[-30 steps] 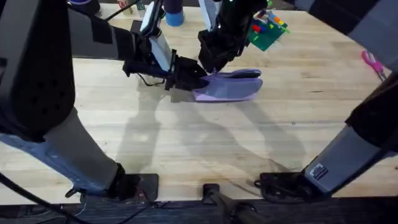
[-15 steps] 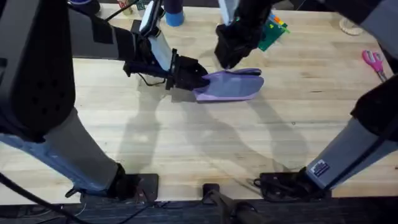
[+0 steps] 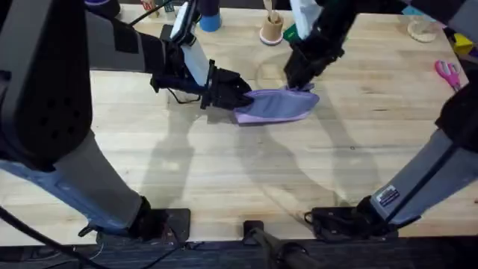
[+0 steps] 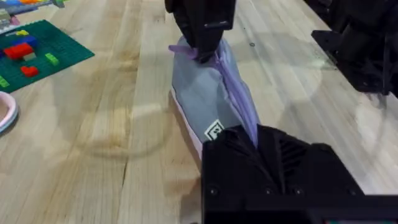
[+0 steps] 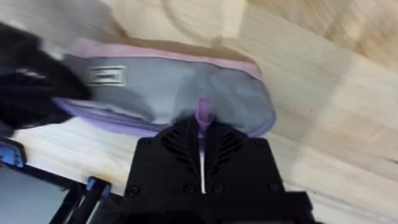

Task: Unzip the bag, pick up the pens from the table one at a time and place them inside, then zip the bag closed.

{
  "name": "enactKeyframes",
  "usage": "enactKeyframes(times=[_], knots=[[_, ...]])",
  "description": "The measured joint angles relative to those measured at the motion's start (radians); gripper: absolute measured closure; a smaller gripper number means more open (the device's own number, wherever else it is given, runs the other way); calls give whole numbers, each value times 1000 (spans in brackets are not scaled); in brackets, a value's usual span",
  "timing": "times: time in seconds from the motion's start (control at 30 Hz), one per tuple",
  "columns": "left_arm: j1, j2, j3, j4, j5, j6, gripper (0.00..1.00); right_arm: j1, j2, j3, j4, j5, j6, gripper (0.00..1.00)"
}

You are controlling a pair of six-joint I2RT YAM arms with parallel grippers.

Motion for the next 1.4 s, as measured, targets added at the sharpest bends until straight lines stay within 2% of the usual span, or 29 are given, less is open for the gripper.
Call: enactKeyframes(times=[0.13, 0.4, 0.6, 1.0, 1.4], knots=[[-5, 0, 0, 0, -6, -1, 956, -53, 0, -48, 21, -20, -2, 968], [-6, 0, 0, 1, -9, -1, 955, -147, 0, -61, 36, -59, -4, 968], [0, 0, 0, 0, -8, -1, 956, -235, 0, -66, 69, -6, 0, 967], [-5, 0, 0, 2, -8, -2, 956, -243, 0, -86, 168, -18, 57, 968], [-11, 0, 0, -10, -19, -2, 956, -280, 0, -254, 268, -73, 193, 967]])
